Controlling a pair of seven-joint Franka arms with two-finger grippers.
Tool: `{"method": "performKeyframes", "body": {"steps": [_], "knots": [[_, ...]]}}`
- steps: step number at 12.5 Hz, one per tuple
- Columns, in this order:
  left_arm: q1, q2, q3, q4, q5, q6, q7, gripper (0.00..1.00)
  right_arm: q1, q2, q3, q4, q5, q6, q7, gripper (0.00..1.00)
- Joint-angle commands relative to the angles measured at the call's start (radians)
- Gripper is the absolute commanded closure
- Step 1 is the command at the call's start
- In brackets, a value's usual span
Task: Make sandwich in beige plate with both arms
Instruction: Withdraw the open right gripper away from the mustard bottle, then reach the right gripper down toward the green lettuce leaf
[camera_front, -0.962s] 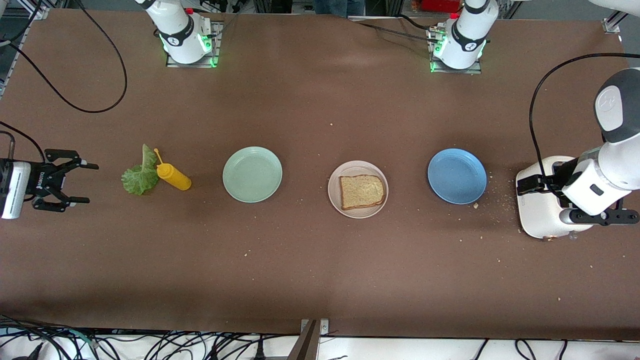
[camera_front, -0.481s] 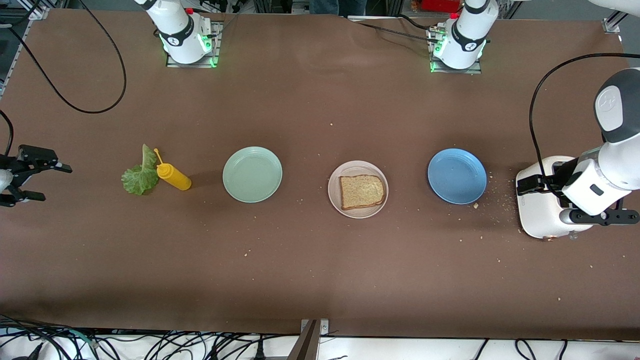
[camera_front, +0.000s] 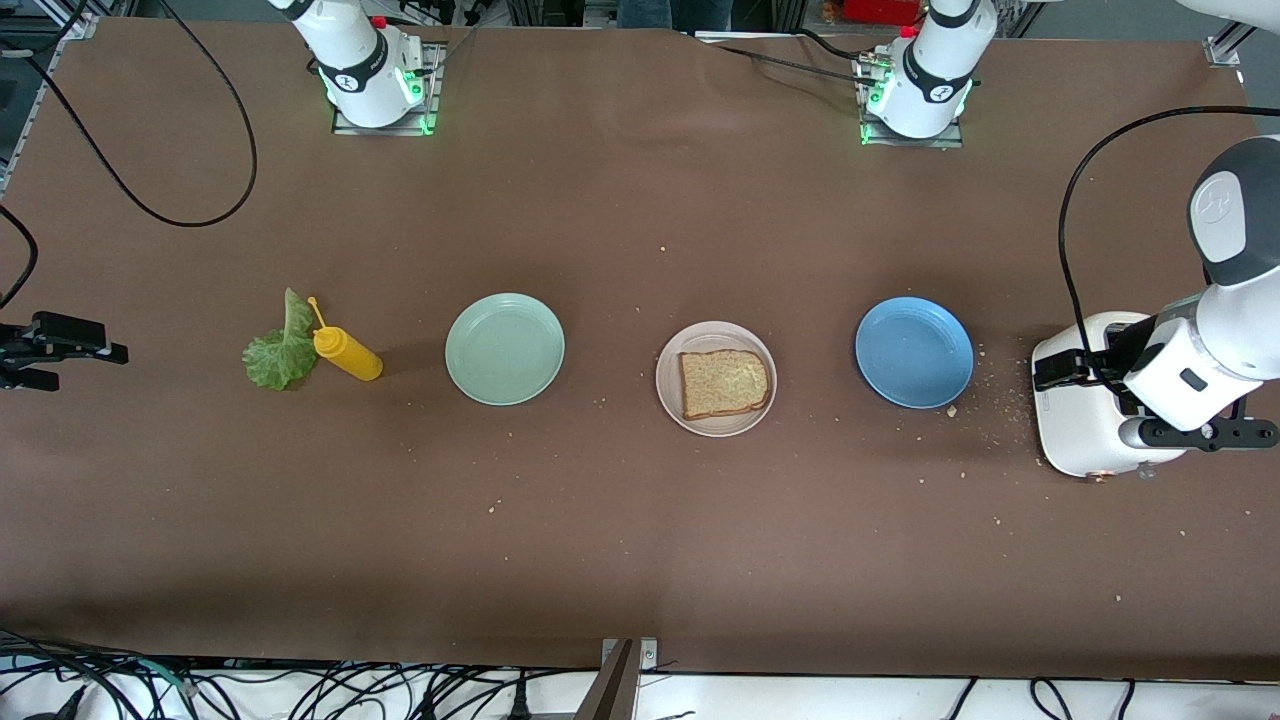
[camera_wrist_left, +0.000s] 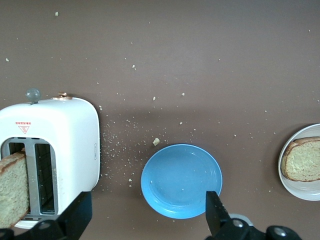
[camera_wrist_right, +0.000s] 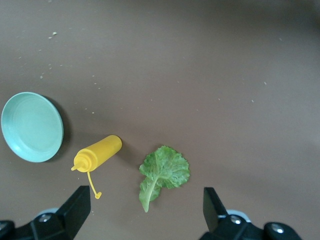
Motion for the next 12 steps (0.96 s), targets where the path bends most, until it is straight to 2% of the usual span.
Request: {"method": "performKeyframes", "body": {"steps": [1,5,8,10,12], "knots": [[-0.011,-0.006,0.003,-0.001,0.039,-0.006,-0.017,0.00,0.010,-0.007,0.003,0.009,-0.037,-0.010,0.189,0.00],[-0.011,-0.006,0.003,-0.003,0.039,-0.006,-0.017,0.00,0.074,-0.006,0.004,-0.060,-0.169,-0.025,0.437,0.00],[-0.011,-0.006,0.003,-0.003,0.039,-0.006,-0.017,0.00,0.120,-0.019,0.006,-0.144,-0.188,-0.010,0.521,0.01],[-0.012,-0.006,0.003,-0.003,0.039,-0.006,-0.017,0.00,0.163,-0.088,0.006,-0.279,-0.229,0.074,0.585,0.01],[-0.015,-0.006,0.003,-0.003,0.039,-0.006,-0.017,0.00,0.172,-0.197,0.007,-0.504,-0.237,0.241,0.625,0.01]]}}
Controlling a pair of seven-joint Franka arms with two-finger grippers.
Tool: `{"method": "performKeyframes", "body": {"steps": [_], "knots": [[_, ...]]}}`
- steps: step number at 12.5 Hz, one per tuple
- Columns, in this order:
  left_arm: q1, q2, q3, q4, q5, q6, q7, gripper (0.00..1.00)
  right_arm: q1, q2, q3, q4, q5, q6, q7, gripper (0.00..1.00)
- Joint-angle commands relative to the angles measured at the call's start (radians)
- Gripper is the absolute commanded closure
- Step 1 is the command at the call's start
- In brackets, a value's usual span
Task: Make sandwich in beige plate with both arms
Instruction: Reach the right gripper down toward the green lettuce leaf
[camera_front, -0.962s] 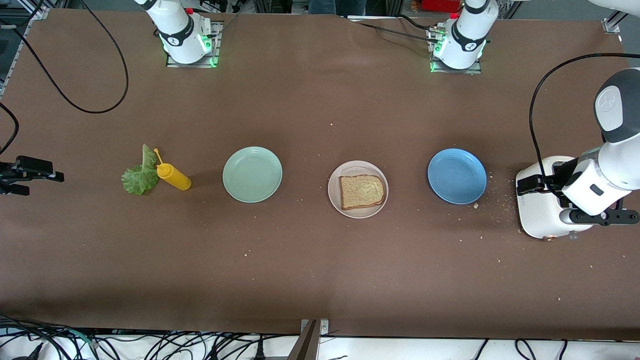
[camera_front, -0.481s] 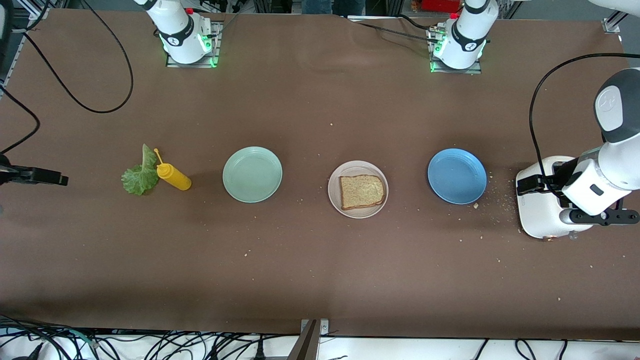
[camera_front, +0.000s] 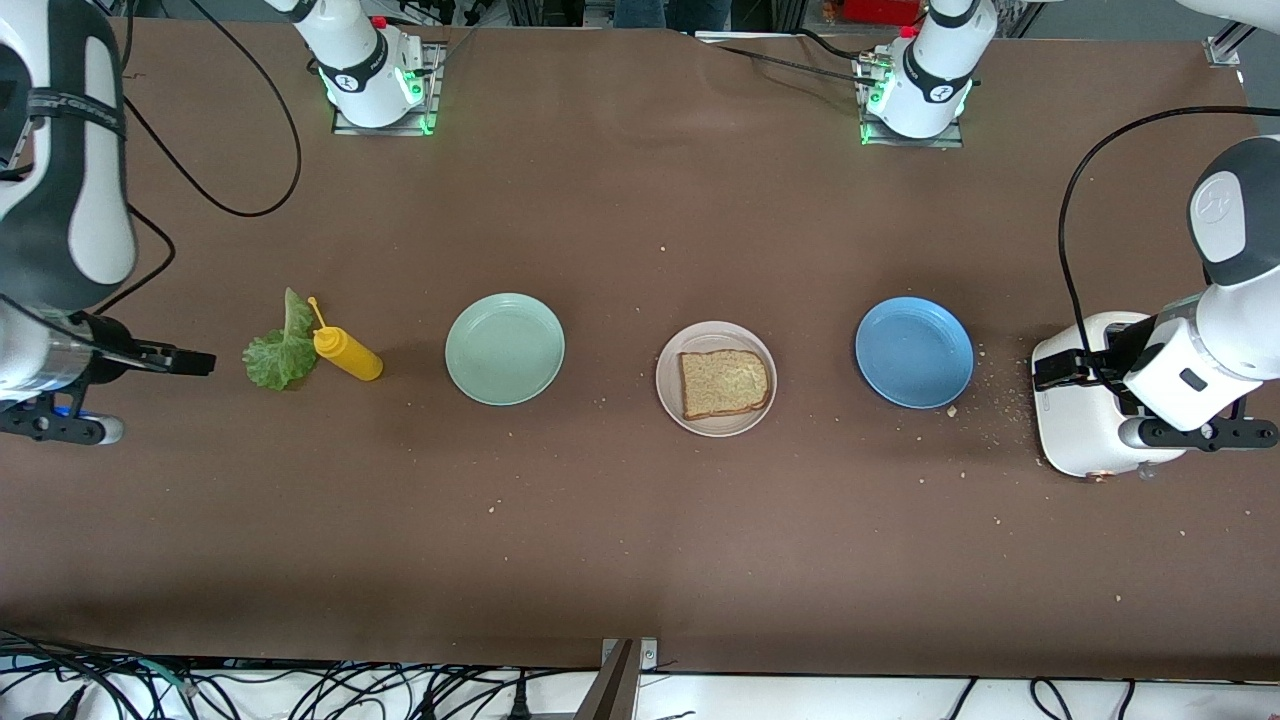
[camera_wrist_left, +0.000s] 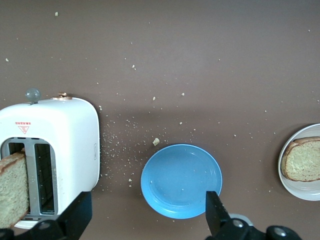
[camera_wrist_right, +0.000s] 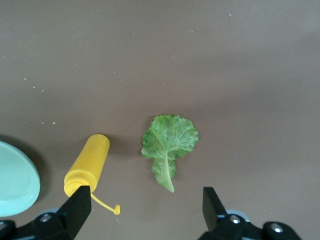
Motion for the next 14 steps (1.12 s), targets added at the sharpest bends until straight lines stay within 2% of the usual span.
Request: {"method": "performKeyframes", "body": {"steps": [1,4,6,14], "knots": [[-0.015,-0.006,0.003,-0.003,0.039,-0.006,-0.017,0.00,0.012,-0.201,0.001,-0.363,-0.026,0.220,0.060,0.01],[-0.015,-0.006,0.003,-0.003,0.039,-0.006,-0.017,0.00,0.013,-0.286,0.001,-0.627,-0.029,0.464,0.078,0.01],[-0.015,-0.005,0.003,-0.003,0.039,-0.006,-0.017,0.00,0.012,-0.298,0.000,-0.752,-0.031,0.608,0.078,0.00],[-0.015,-0.005,0.003,-0.003,0.039,-0.006,-0.017,0.00,0.004,-0.156,-0.045,-0.812,-0.035,0.779,0.060,0.00]]}}
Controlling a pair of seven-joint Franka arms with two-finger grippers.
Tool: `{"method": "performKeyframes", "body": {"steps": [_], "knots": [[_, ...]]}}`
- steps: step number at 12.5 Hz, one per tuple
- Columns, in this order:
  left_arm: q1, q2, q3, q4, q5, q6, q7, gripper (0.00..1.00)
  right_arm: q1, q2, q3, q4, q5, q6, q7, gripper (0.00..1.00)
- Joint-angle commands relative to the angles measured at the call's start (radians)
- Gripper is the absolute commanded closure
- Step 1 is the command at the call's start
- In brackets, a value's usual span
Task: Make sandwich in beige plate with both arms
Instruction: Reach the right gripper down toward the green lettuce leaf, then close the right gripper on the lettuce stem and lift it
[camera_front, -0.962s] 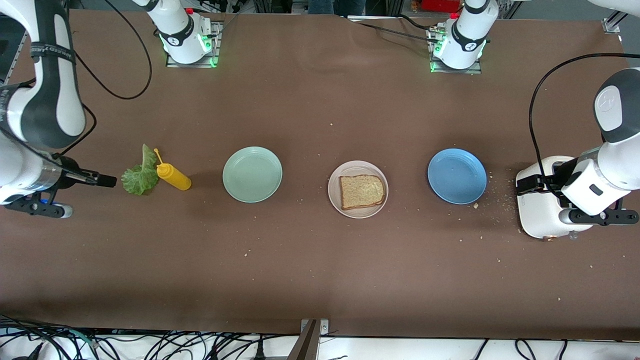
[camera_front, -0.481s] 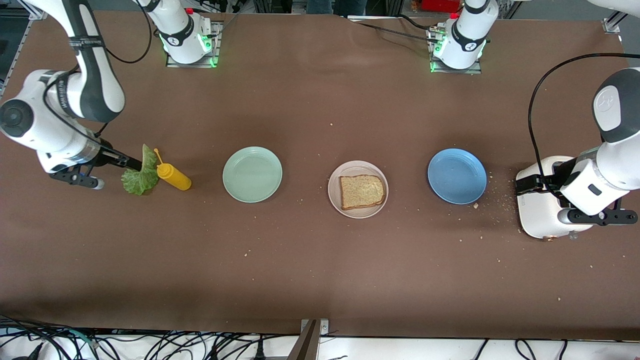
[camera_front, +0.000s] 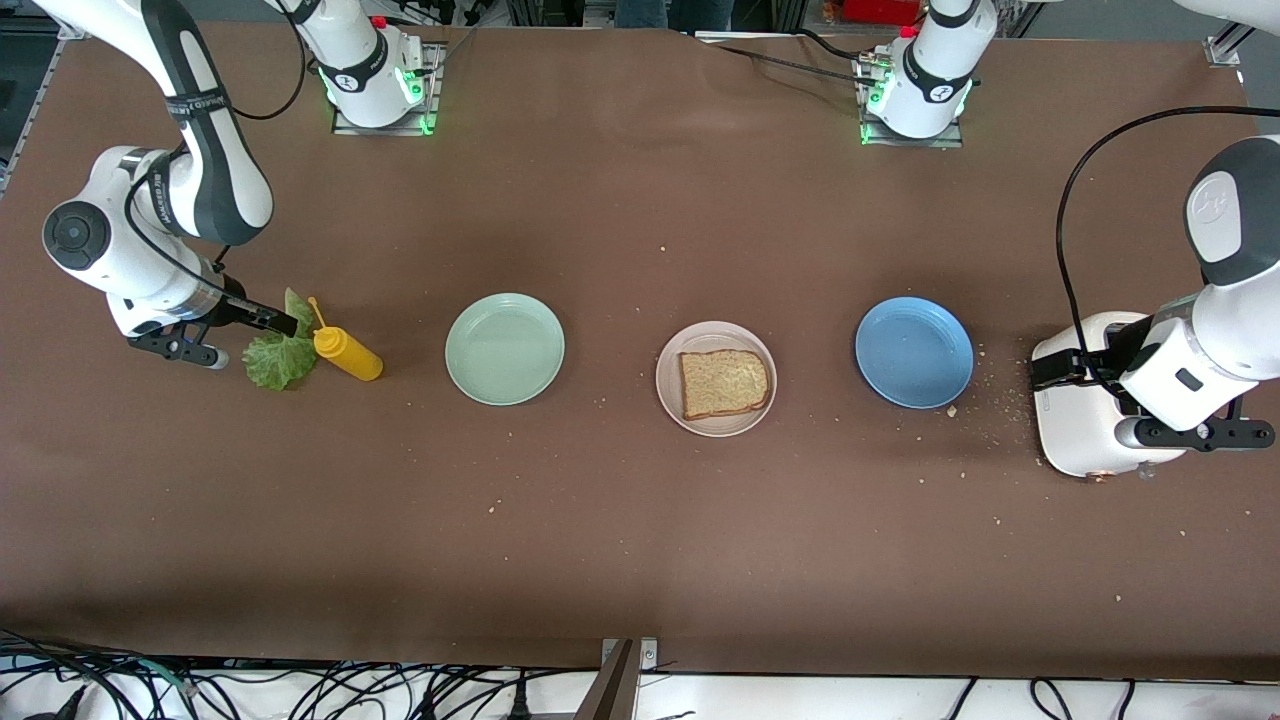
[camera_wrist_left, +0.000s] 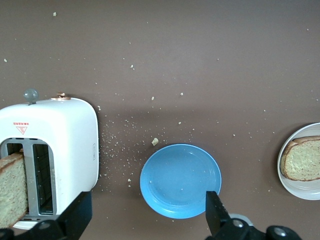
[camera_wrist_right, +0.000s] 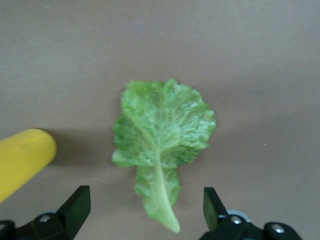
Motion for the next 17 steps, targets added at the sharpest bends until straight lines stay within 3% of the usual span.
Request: {"method": "performKeyframes", "body": {"steps": [1,5,6,7,8,9,10,17], "knots": [[-0.011,-0.005,0.003,-0.003,0.039,-0.006,-0.017,0.00,-0.003,0.065,-0.013,-0.022,-0.021,0.075,0.003,0.00],[-0.012,-0.005,0.003,-0.003,0.039,-0.006,-0.017,0.00,-0.007,0.150,-0.019,-0.030,-0.021,0.138,0.003,0.01],[-0.011,-0.005,0.003,-0.003,0.039,-0.006,-0.017,0.00,-0.008,0.156,-0.019,-0.036,-0.021,0.152,0.003,0.11],[-0.011,-0.005,0.003,-0.003,0.039,-0.006,-0.017,0.00,-0.008,0.156,-0.019,-0.038,-0.021,0.154,0.001,0.36],[-0.011,-0.005,0.003,-0.003,0.039,-0.006,-0.017,0.00,-0.008,0.155,-0.019,-0.038,-0.021,0.151,0.001,0.71],[-0.012,-0.005,0.003,-0.003,0.039,-0.006,-0.017,0.00,-0.008,0.156,-0.019,-0.038,-0.021,0.151,-0.005,0.93],[-0.011,-0.005,0.003,-0.003,0.039,-0.006,-0.017,0.00,-0.008,0.155,-0.019,-0.038,-0.021,0.151,-0.014,1.00],[-0.011,-0.005,0.003,-0.003,0.039,-0.006,-0.023,0.00,-0.007,0.107,-0.021,-0.024,-0.021,0.138,-0.060,1.00]]}}
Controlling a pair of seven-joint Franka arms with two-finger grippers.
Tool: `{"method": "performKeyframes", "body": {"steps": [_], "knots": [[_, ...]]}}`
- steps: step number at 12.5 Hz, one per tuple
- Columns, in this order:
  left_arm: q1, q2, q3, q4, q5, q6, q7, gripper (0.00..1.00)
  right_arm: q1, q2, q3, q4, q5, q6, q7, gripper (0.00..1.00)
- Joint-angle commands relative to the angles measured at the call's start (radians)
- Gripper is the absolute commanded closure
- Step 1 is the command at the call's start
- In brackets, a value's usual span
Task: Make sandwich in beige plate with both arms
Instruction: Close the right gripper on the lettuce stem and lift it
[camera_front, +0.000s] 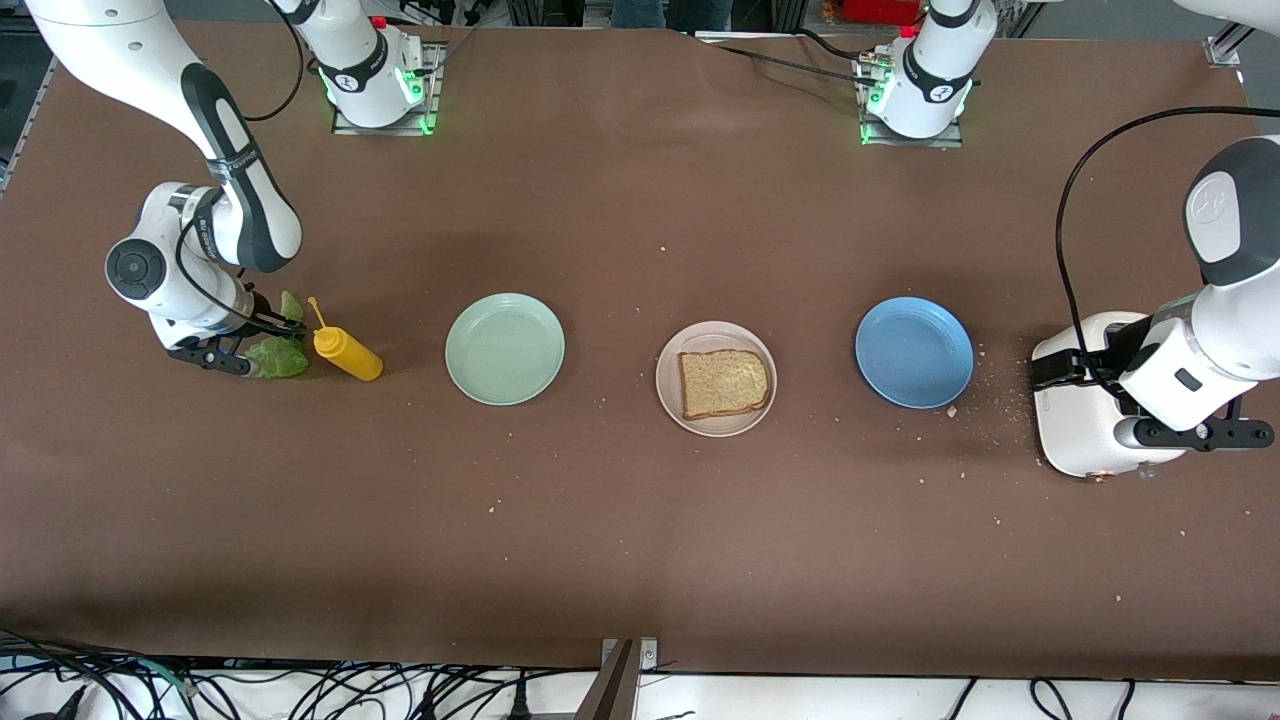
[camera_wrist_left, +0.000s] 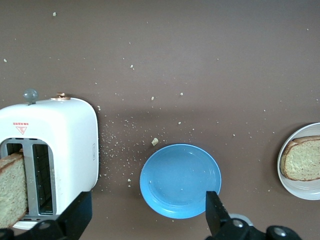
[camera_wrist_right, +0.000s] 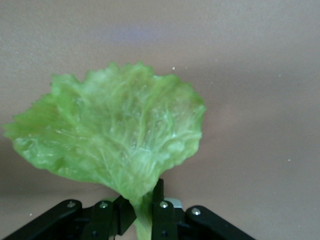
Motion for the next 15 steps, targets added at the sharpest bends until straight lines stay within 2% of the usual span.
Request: {"method": "performKeyframes", "body": {"steps": [1,4,7,10,13,15], "knots": [[-0.010,-0.006,0.003,-0.003,0.039,-0.006,-0.023,0.00,-0.004,-0.071,-0.002,0.002,-0.020,-0.022,-0.028,1.00],[-0.012,-0.006,0.003,-0.003,0.039,-0.006,-0.025,0.00,-0.001,-0.126,0.001,0.106,-0.028,-0.213,-0.030,1.00],[-0.012,-0.007,0.003,-0.001,0.039,-0.006,-0.025,0.00,0.003,-0.135,0.012,0.327,-0.040,-0.503,-0.029,1.00],[-0.010,-0.007,0.003,-0.001,0.039,-0.006,-0.023,0.00,0.011,-0.132,0.064,0.543,-0.034,-0.720,-0.021,1.00],[-0.010,-0.006,0.003,-0.003,0.039,-0.006,-0.023,0.00,0.016,-0.123,0.141,0.687,-0.014,-0.804,0.033,1.00],[-0.010,-0.006,0.003,-0.003,0.039,-0.006,-0.023,0.00,0.023,-0.120,0.202,0.728,-0.006,-0.824,0.132,1.00]]}}
